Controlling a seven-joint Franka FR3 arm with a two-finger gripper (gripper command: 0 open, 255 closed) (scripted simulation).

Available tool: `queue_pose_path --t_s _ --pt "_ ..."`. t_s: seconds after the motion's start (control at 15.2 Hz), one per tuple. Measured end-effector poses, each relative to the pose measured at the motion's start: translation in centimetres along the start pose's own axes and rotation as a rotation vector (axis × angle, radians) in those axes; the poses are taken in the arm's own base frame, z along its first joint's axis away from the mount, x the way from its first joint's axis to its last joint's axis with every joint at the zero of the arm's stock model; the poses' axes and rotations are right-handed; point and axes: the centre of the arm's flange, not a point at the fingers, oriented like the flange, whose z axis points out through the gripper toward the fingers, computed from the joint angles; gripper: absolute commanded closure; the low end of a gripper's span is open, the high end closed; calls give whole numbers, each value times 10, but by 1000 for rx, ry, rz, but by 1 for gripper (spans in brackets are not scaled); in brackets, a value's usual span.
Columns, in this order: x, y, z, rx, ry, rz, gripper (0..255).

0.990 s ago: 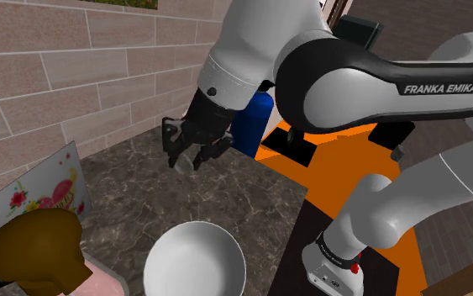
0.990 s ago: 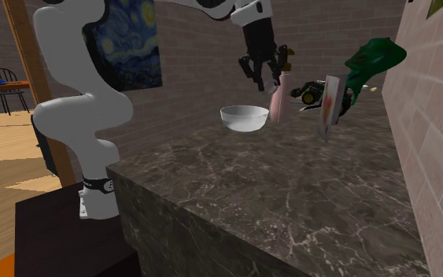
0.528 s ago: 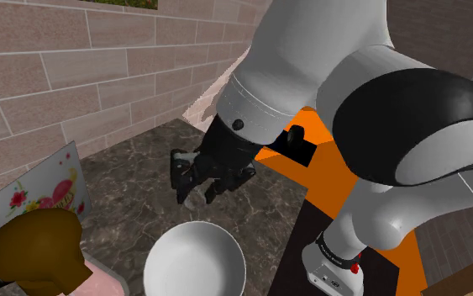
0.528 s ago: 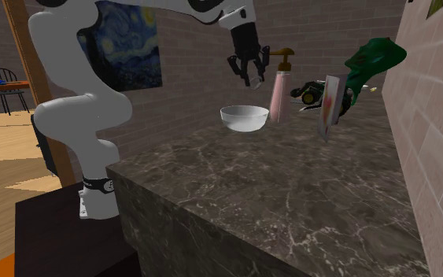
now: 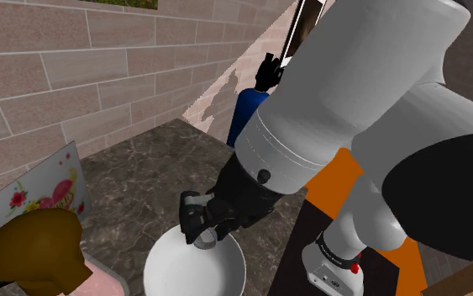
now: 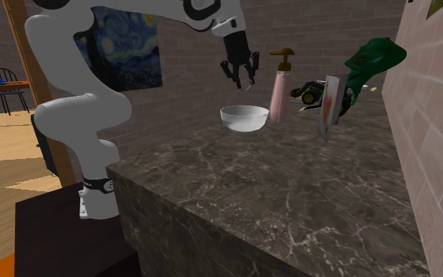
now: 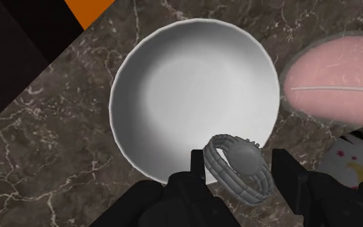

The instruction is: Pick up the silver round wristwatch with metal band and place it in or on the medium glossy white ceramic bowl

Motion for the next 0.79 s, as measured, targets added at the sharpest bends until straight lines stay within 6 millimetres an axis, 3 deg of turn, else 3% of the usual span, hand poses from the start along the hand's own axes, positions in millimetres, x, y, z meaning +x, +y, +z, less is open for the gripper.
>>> queue_pose_path --t_s 0.79 --pt "-10 16 60 0 0 0 255"
